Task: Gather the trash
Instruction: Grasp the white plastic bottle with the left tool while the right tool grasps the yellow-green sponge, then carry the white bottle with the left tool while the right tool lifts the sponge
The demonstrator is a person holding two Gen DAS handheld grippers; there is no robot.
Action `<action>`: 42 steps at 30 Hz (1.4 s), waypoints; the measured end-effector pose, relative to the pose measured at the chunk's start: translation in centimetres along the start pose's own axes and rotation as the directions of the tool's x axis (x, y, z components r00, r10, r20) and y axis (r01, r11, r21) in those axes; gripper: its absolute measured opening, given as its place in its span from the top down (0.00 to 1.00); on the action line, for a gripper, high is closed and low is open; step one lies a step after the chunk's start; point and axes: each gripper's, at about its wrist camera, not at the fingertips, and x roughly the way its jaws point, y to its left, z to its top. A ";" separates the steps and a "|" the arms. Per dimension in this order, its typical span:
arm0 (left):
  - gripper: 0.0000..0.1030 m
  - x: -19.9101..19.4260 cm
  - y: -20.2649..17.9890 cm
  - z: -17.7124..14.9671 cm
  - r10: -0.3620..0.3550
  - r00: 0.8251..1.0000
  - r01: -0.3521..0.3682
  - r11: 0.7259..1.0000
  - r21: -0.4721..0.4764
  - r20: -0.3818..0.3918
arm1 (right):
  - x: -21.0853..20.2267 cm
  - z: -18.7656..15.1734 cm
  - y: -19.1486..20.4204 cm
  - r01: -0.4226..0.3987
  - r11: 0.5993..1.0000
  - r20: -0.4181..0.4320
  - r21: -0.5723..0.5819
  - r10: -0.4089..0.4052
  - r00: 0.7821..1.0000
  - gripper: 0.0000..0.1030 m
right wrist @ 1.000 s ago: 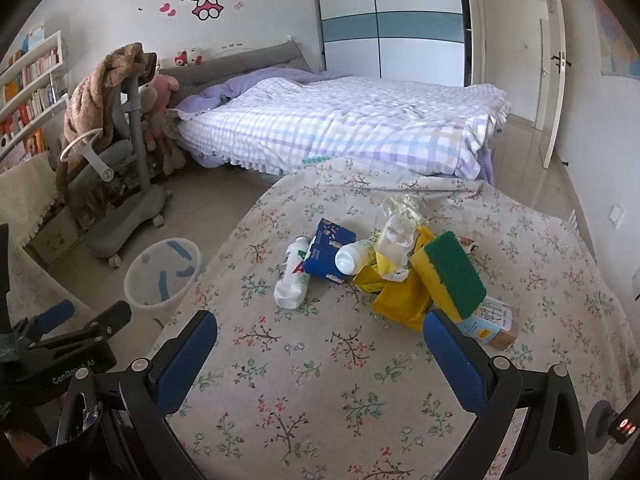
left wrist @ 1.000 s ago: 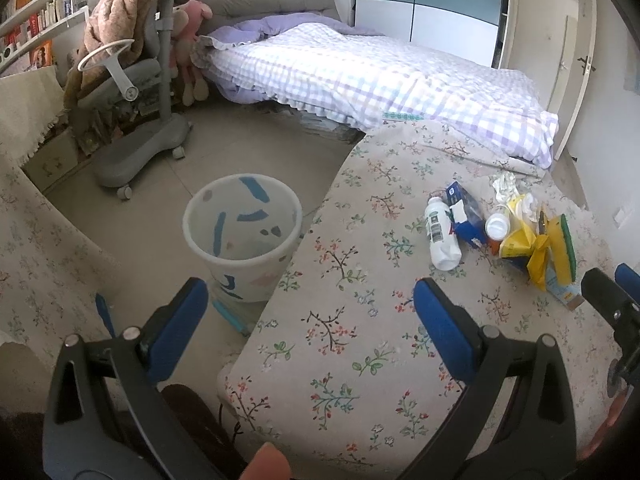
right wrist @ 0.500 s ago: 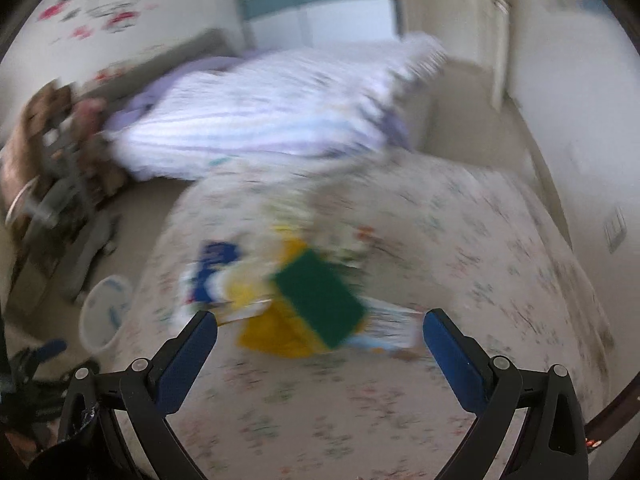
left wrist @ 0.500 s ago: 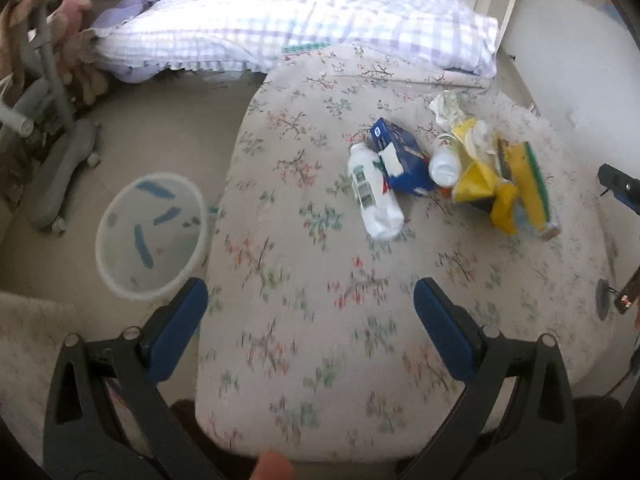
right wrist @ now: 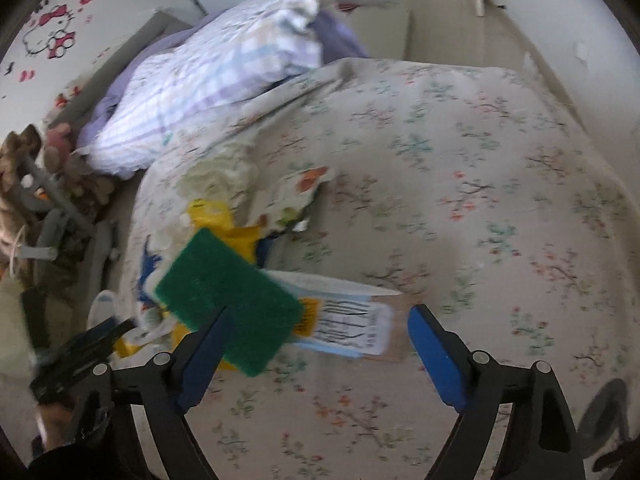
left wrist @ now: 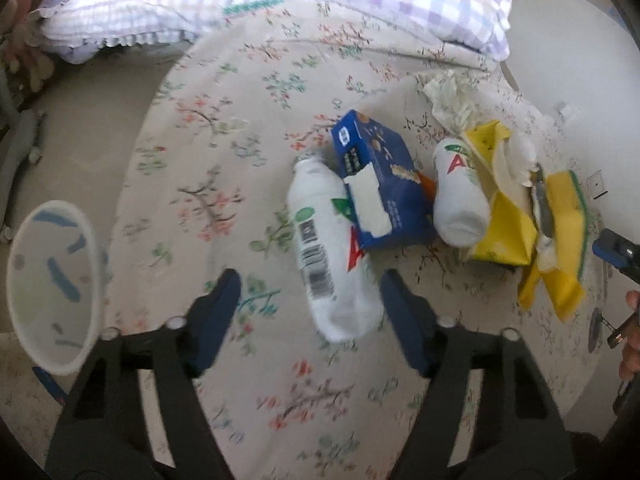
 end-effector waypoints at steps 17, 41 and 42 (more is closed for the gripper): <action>0.53 1.7 -1.0 -0.1 -0.005 1.000 0.005 1.000 0.003 0.023 | 2.9 -0.5 3.9 -0.095 0.990 -0.039 -0.108 0.092 0.995 0.29; 0.54 -6.2 4.3 -4.3 -0.041 0.991 0.048 0.998 -0.052 0.127 | 2.2 -0.8 5.8 -0.067 0.992 -0.035 -0.111 0.063 0.997 0.19; 0.54 -6.5 4.6 -4.4 -0.041 0.991 0.048 0.997 -0.054 0.130 | 2.4 -0.9 6.1 -0.059 0.991 -0.038 -0.123 0.055 0.998 0.18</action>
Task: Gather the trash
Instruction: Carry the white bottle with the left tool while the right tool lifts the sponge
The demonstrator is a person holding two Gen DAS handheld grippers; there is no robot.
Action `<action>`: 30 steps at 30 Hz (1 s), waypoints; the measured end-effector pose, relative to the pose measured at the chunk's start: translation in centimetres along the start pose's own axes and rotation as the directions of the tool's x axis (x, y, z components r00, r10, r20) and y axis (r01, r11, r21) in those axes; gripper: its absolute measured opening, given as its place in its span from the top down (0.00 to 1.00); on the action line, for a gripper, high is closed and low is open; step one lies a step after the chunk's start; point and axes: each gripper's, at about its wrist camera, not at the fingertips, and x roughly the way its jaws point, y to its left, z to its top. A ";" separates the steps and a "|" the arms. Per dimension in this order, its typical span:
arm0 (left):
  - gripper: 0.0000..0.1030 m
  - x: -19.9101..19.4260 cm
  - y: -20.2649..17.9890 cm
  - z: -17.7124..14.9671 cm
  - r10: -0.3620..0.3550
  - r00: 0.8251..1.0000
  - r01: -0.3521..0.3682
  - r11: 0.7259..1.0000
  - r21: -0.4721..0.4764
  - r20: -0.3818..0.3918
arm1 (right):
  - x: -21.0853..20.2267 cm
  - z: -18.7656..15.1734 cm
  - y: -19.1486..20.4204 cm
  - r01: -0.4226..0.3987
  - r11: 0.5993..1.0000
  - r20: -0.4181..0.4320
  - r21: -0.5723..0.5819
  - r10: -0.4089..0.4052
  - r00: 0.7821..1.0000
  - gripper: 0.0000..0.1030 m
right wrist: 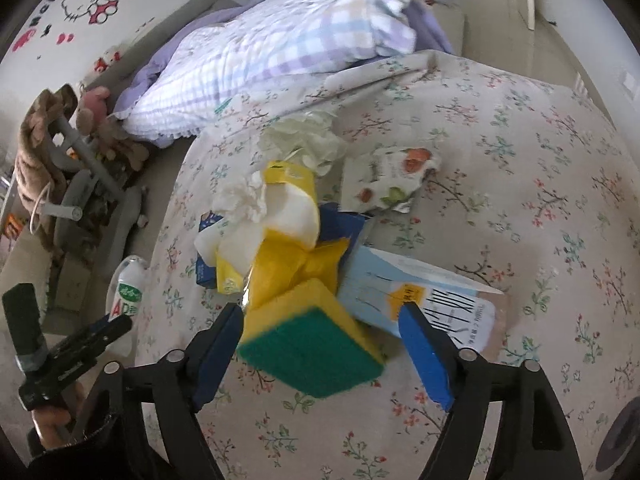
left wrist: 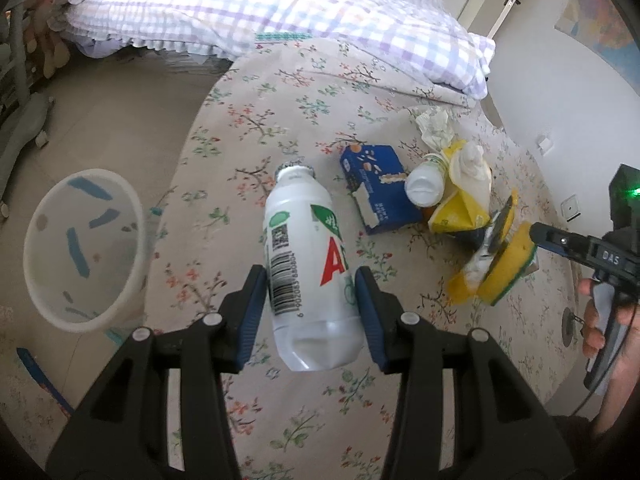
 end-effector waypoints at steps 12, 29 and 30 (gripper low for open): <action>0.54 -2.0 1.5 -1.0 -0.018 1.000 0.018 1.000 -0.006 0.018 | 0.8 -2.7 0.6 0.100 0.989 -0.075 -0.108 -0.108 0.991 0.18; 0.54 -4.3 4.1 -2.6 -0.010 0.999 0.012 0.999 -0.032 0.048 | -2.6 -3.7 2.2 0.081 0.993 -0.023 -0.082 -0.083 0.996 0.48; 0.54 -4.5 4.6 -2.7 -0.008 0.999 0.010 0.999 -0.041 0.051 | -2.3 -3.7 1.9 0.108 0.992 -0.030 -0.069 -0.111 0.993 0.37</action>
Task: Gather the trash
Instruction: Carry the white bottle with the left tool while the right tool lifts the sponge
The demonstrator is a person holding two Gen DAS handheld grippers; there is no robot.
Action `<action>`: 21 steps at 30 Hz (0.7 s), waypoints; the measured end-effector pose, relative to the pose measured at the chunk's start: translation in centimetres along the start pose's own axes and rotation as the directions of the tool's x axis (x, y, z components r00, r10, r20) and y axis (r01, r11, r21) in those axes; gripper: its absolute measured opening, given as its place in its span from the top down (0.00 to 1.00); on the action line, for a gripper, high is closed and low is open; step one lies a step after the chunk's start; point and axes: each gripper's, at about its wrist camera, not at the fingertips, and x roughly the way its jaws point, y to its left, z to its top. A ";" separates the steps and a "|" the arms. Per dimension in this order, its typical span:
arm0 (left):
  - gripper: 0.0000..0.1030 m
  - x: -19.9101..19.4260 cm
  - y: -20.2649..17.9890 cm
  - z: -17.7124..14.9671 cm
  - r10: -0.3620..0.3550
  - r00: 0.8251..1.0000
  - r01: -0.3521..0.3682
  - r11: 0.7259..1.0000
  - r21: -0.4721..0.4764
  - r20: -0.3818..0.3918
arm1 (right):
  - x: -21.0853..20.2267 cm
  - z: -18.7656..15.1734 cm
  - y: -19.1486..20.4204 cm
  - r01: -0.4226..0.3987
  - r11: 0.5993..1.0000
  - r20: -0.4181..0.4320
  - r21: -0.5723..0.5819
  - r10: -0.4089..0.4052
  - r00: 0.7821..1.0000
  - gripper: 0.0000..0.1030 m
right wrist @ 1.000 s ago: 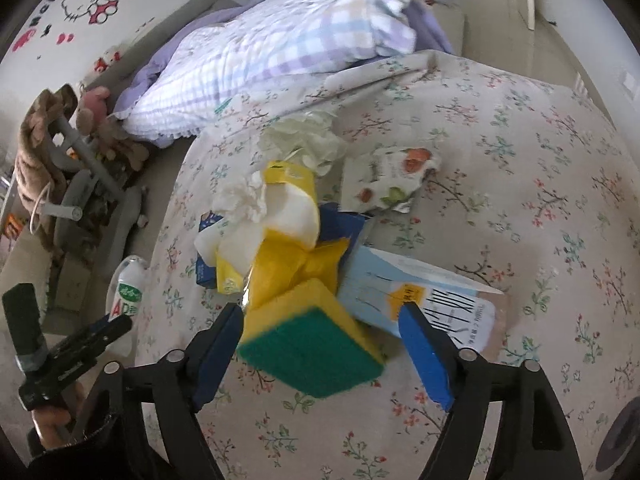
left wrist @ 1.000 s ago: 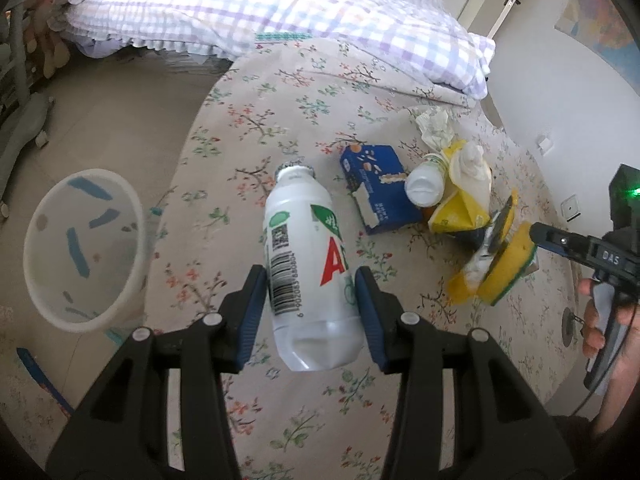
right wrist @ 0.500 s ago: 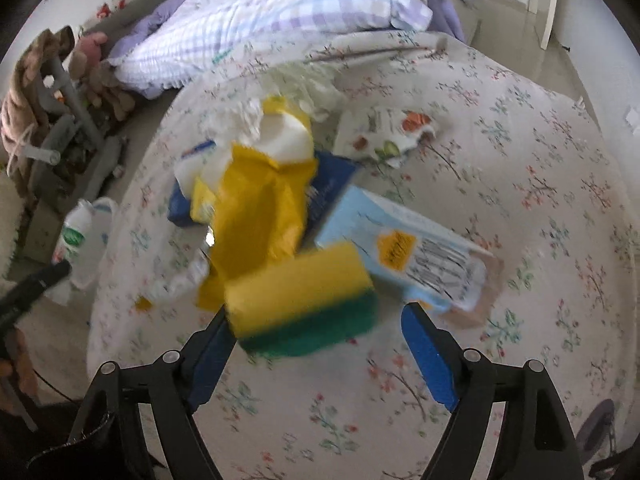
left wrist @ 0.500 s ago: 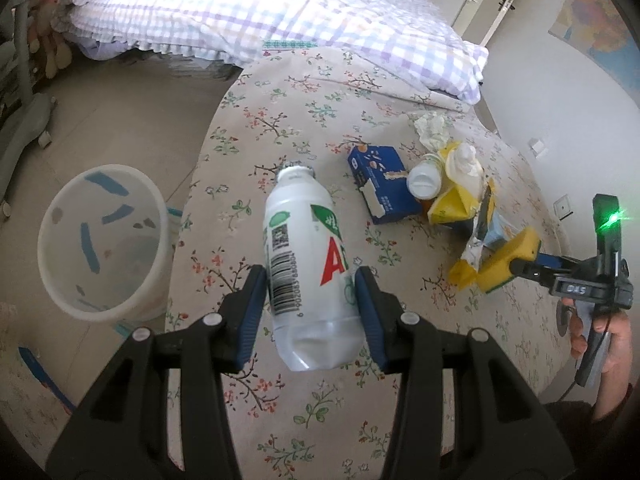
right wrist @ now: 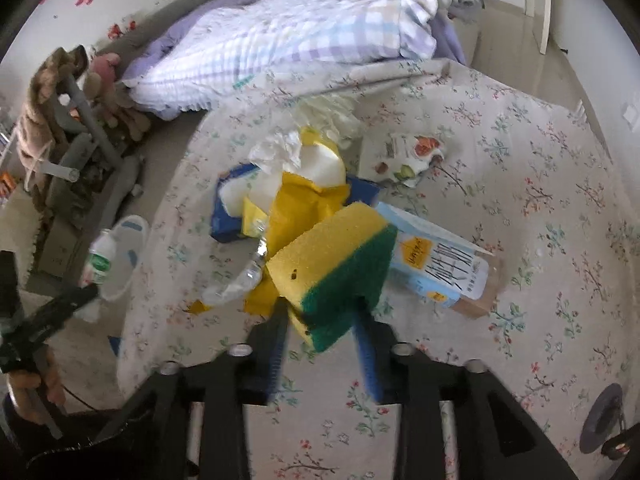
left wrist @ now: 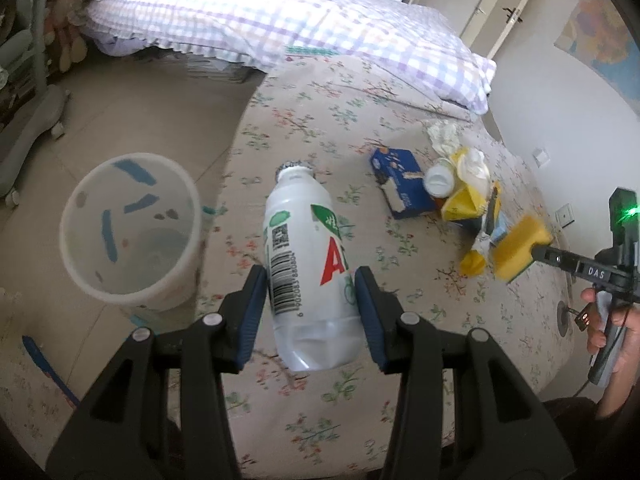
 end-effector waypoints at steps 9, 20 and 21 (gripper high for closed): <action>0.54 -1.0 3.0 -0.3 0.022 1.000 -0.022 0.999 -0.045 0.017 | 0.7 -0.3 -2.6 -0.028 0.993 -0.026 0.116 0.031 0.999 0.27; 0.54 -1.3 3.4 -0.5 0.026 0.999 -0.026 0.999 -0.037 0.023 | 1.8 -1.7 -1.2 -0.163 0.977 -0.043 0.136 0.170 0.984 0.70; 0.54 -1.4 3.5 -0.5 0.025 0.999 -0.024 0.999 -0.039 0.027 | 1.4 -1.8 -1.2 -0.173 0.975 -0.030 0.138 0.179 0.983 0.70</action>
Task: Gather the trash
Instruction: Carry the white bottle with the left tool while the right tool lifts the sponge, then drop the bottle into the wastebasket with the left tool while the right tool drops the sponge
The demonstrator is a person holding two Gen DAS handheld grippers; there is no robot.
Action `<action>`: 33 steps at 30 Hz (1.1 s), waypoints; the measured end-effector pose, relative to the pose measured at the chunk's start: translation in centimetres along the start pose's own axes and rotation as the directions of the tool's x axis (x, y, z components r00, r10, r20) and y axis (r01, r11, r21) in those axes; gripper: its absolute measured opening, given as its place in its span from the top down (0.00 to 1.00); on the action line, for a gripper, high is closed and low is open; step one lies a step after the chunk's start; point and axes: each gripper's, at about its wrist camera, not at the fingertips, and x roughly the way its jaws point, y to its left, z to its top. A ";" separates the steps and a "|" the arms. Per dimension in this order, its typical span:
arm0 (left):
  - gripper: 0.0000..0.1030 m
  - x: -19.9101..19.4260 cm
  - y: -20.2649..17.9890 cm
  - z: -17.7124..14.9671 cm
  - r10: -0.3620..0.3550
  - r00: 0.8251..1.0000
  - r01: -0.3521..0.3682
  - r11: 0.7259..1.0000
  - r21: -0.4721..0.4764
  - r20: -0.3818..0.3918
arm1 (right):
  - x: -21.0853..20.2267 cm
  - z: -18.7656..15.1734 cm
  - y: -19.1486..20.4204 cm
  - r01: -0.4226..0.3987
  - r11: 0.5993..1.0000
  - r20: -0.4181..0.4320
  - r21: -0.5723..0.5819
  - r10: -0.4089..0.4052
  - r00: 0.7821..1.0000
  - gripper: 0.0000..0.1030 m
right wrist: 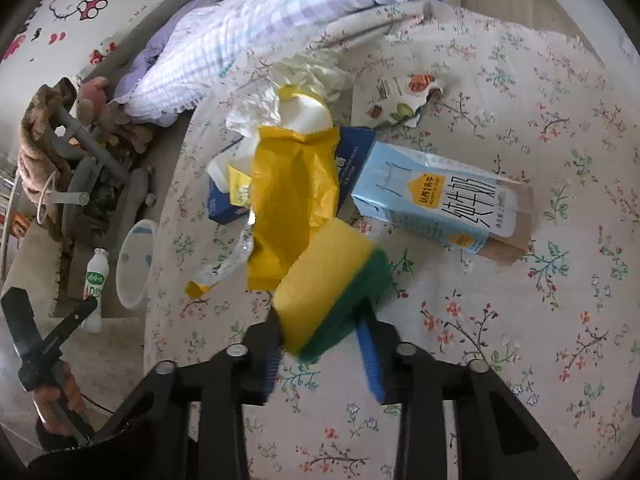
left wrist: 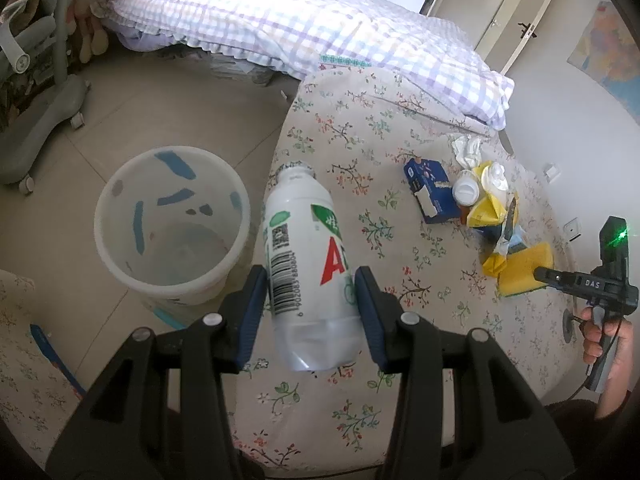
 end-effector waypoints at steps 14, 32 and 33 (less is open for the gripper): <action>0.54 1.9 6.9 1.1 0.105 0.994 -0.104 0.987 -0.122 0.001 | 0.5 1.3 16.1 -0.249 0.948 0.053 -0.199 0.264 0.963 0.71; 0.17 3.2 13.9 1.4 0.300 0.953 -0.301 0.932 -0.204 -0.034 | 17.8 2.0 27.3 -0.314 0.926 -0.093 -0.210 0.301 0.949 0.70; 0.15 2.7 14.3 1.2 0.322 0.946 -0.321 0.925 -0.203 -0.026 | 18.0 2.0 27.4 -0.315 0.926 -0.096 -0.207 0.301 0.949 0.70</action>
